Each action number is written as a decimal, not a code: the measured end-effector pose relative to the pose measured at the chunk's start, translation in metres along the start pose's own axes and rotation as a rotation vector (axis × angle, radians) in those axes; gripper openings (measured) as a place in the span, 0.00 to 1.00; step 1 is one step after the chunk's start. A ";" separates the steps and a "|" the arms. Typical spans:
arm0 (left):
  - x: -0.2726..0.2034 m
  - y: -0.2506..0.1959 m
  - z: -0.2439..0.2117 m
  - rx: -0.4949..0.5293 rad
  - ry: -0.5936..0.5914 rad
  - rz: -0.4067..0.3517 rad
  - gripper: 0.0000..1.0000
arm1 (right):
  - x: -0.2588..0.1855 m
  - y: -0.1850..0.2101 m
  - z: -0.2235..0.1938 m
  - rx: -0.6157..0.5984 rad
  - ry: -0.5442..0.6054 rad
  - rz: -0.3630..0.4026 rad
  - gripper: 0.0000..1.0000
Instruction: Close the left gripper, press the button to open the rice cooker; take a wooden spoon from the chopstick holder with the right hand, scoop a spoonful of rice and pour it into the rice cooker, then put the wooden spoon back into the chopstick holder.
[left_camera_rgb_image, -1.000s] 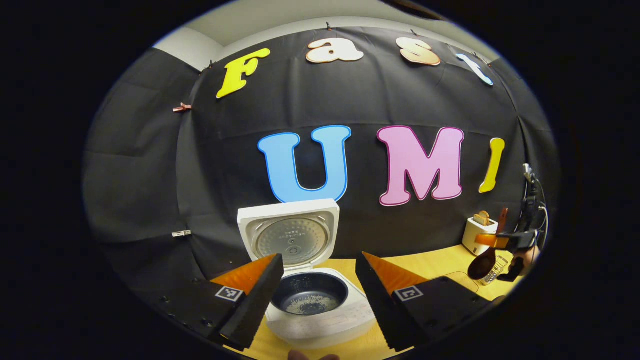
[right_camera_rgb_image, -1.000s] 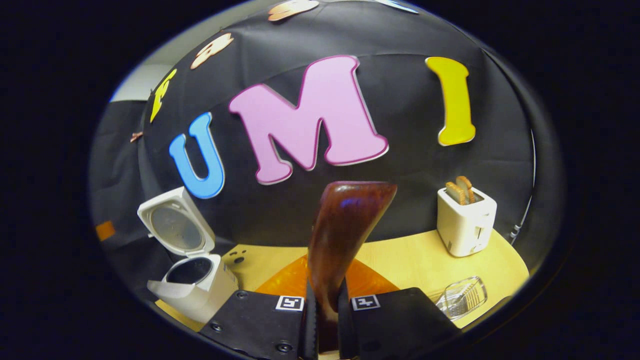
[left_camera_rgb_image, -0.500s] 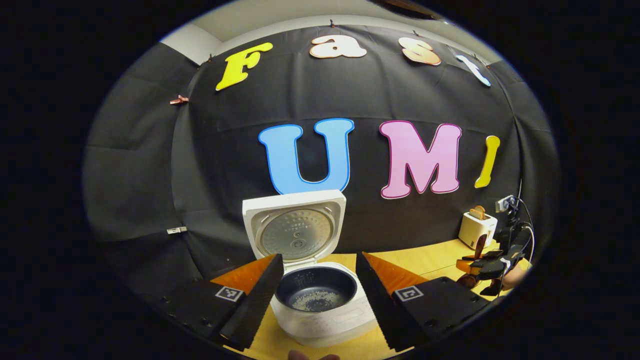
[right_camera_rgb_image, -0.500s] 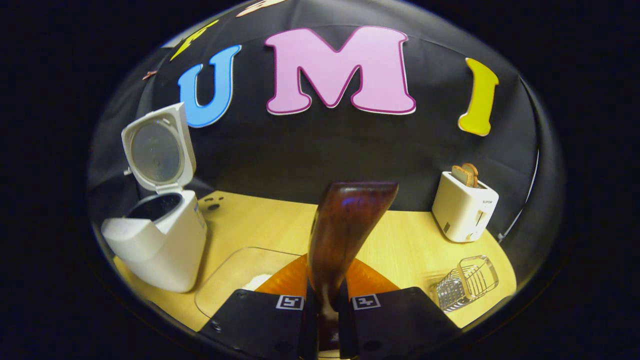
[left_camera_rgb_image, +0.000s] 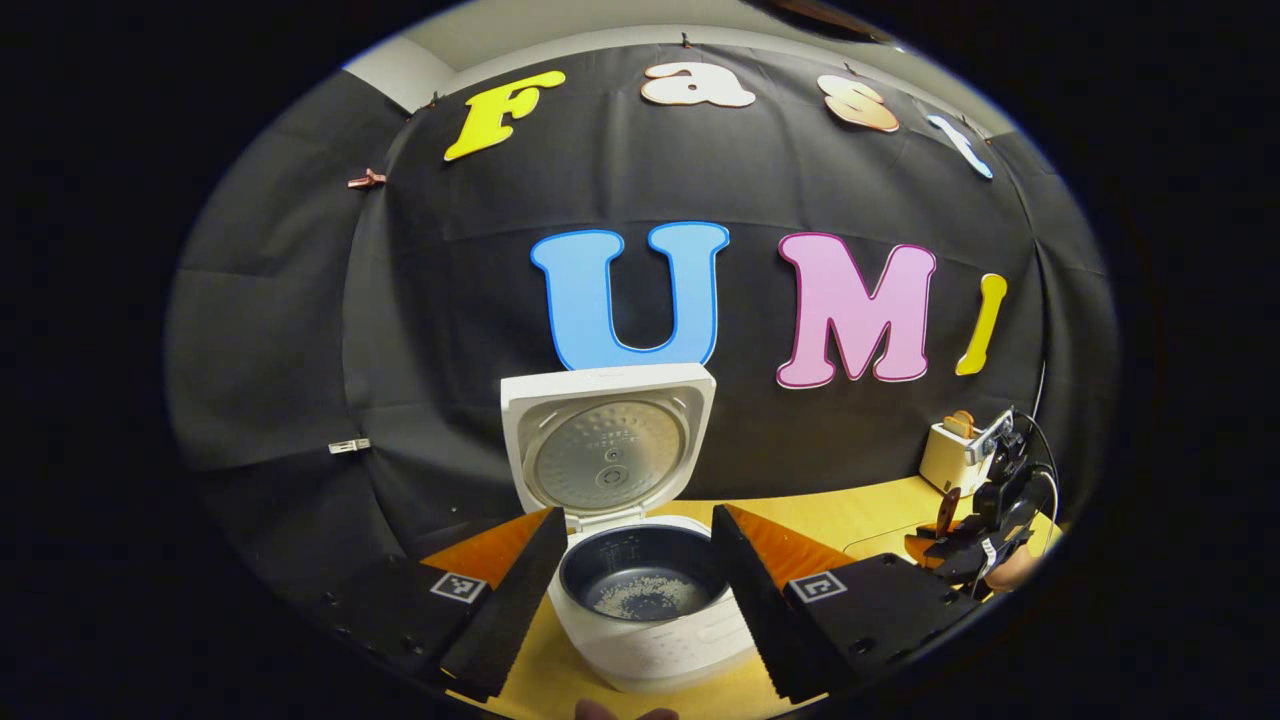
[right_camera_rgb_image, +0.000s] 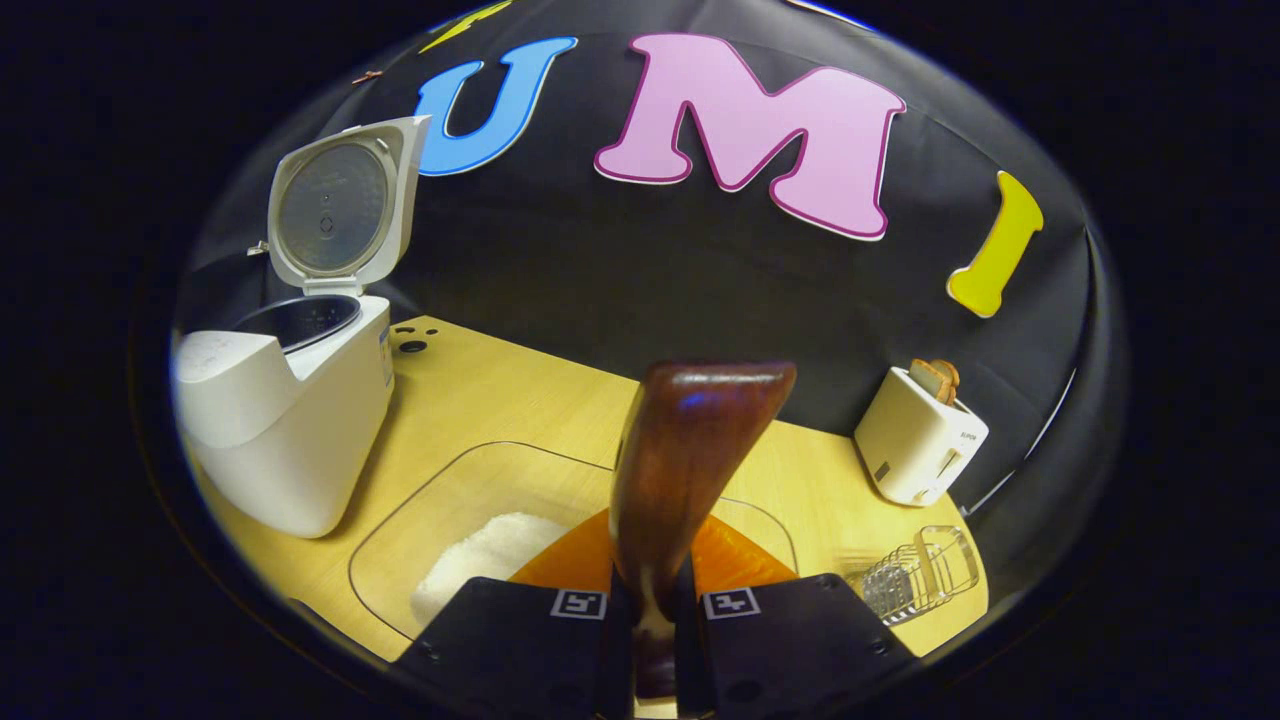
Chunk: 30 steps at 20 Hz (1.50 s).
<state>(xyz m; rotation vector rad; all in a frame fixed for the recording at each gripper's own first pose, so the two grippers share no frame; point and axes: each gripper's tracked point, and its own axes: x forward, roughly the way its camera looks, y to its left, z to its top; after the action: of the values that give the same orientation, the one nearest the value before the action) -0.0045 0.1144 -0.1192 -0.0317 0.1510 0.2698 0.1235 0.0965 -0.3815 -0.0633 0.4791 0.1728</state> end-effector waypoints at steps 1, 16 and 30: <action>0.000 0.003 -0.001 -0.004 0.001 0.004 0.94 | 0.001 0.004 -0.001 0.040 0.006 0.000 0.19; 0.003 0.016 -0.005 -0.010 0.003 0.033 0.94 | 0.020 0.016 -0.007 0.643 0.077 -0.005 0.20; -0.003 0.002 0.012 -0.011 -0.031 0.014 0.94 | -0.004 -0.049 0.023 1.024 -0.047 -0.006 0.20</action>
<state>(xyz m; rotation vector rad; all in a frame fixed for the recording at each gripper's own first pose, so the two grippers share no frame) -0.0059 0.1160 -0.1072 -0.0369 0.1186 0.2853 0.1388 0.0504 -0.3585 0.9385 0.4751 -0.0920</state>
